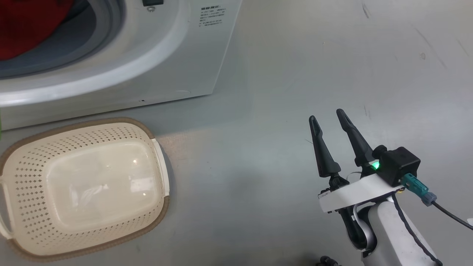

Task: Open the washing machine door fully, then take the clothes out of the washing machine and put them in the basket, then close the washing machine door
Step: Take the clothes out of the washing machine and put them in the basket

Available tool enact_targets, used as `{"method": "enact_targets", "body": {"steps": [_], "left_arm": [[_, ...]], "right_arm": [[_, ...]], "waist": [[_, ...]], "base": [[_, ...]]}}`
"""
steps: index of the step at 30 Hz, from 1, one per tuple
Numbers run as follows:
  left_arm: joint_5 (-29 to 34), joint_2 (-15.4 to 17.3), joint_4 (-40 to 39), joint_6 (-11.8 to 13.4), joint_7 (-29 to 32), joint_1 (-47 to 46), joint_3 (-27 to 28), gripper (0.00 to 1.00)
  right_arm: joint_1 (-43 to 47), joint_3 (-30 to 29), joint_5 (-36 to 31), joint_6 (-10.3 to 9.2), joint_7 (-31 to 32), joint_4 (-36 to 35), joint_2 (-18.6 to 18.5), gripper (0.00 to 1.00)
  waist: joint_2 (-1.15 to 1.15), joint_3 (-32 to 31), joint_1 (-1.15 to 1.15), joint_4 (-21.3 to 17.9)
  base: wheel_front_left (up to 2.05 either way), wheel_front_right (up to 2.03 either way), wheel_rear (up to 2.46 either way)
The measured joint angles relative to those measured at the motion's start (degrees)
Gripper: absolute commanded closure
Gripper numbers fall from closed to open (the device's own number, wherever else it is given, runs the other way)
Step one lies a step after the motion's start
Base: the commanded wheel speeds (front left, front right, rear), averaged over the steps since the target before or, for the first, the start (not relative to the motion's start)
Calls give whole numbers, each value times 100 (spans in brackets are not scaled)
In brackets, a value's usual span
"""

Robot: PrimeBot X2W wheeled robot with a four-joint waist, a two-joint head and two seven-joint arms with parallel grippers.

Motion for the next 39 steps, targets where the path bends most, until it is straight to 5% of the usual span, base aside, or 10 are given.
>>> {"method": "enact_targets", "body": {"steps": [10, 35, 36, 37, 38, 39], "left_arm": [[102, 293, 458, -81, 490, -781, -3, 0], [369, 281, 1696, 49, 1392, -1947, -156, 0], [370, 281, 1728, 49, 1395, -1984, -169, 14], [369, 276, 1763, 49, 1423, -2022, -168, 14], [369, 268, 1792, 49, 1443, -2063, -167, 38], [369, 263, 1824, 51, 1445, -2095, -166, 100]], "right_arm": [[-241, 194, 229, -64, -1, -85, 4, 0], [-477, 380, 292, -256, -8, -102, 5, 0], [-490, 383, 292, -258, -8, -103, 5, 0], [-503, 386, 292, -265, -8, -103, 5, 0], [-515, 386, 292, -289, -8, -103, 5, 0], [-526, 386, 292, -303, -8, -104, 5, 0]], "waist": [[0, 331, 0, -250], [0, 620, 0, -410], [0, 626, 0, -412], [0, 631, 0, -414], [0, 636, 0, -416], [0, 641, 0, -416]], "base": [[0, 0, 0], [0, 0, 0], [0, 0, 0], [0, 0, 0], [0, 0, 0], [0, 0, 0]]}}
